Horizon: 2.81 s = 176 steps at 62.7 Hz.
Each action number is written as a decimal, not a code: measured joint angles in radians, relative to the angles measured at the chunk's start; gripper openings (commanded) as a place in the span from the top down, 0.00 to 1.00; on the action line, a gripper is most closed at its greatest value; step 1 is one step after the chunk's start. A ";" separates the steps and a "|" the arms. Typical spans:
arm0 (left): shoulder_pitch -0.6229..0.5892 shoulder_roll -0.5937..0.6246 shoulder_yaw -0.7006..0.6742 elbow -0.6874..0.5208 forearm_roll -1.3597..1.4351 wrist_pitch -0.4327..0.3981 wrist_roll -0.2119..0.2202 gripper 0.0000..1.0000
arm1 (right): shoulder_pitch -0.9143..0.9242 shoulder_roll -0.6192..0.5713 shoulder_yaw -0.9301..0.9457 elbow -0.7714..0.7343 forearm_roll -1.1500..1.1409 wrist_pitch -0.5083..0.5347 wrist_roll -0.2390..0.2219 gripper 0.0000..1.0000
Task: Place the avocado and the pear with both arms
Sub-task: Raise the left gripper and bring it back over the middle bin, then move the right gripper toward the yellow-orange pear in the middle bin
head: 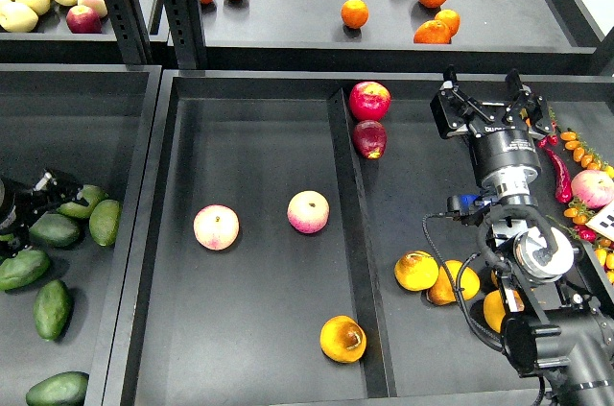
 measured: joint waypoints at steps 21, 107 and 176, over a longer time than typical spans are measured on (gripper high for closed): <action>0.019 -0.007 -0.243 -0.017 -0.272 0.000 0.000 0.02 | -0.009 -0.027 -0.013 0.003 -0.003 0.001 0.001 0.00; 0.914 -0.771 -1.030 -0.324 -0.240 0.000 0.000 0.02 | 0.069 -0.543 -0.438 0.034 0.005 0.002 -0.426 0.00; 0.925 -0.771 -1.048 -0.352 -0.210 0.000 0.000 0.02 | 0.386 -0.611 -0.992 0.022 -0.001 0.065 -0.566 0.00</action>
